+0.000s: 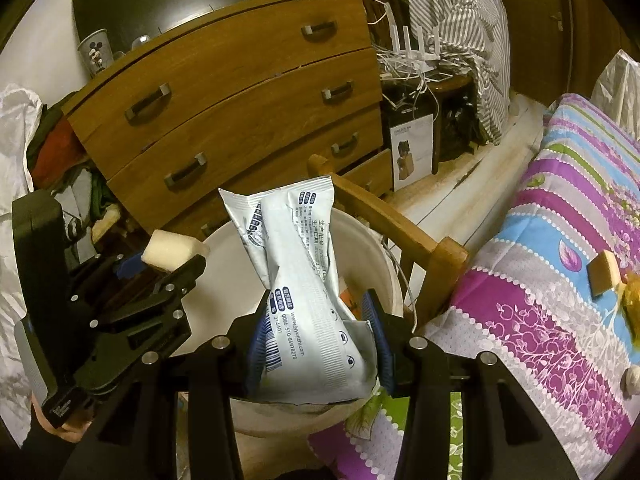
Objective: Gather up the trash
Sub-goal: 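Open both tools over the white bucket to drop the sponge and sachet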
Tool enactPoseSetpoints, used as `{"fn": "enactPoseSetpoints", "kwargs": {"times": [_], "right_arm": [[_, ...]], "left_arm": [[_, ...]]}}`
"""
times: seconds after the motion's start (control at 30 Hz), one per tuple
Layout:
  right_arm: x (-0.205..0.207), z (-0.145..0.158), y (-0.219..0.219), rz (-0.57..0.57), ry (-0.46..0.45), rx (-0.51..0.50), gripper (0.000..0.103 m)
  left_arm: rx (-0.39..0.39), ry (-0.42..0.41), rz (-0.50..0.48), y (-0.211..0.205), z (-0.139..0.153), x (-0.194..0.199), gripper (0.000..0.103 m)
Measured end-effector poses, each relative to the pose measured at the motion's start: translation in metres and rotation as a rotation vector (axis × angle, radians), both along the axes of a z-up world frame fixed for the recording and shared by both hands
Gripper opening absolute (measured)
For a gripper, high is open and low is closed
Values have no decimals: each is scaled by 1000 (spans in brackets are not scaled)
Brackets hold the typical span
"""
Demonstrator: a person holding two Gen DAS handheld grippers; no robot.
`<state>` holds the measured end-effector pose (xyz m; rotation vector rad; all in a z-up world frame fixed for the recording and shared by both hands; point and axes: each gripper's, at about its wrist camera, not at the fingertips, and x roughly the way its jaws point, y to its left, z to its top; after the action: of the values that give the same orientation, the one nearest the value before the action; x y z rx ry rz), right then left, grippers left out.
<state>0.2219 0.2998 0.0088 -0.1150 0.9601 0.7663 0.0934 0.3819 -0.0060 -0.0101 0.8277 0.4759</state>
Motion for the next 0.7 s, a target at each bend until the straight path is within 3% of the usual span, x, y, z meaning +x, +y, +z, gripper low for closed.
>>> {"fn": "enactPoseSetpoints", "kwargs": {"times": [0.5,0.57,0.63,0.67,0.7], "right_arm": [[7,10,6,5,-22,7,46],[6,11,9,18,-25,7,53],[7,12,12,20,-30,-1,70],[6,12,12,19,-35,2,70],[6,13,12,19,-45,1,70]], "left_arm": [[-19,-22,-2,3,3,3,48],[-15,-22,0,3,3,3,48],[-12,-12,20,5,1,3,68],[-17,-17,30,7,1,2,77],[-21,-22,37,9,0,1,78]]}}
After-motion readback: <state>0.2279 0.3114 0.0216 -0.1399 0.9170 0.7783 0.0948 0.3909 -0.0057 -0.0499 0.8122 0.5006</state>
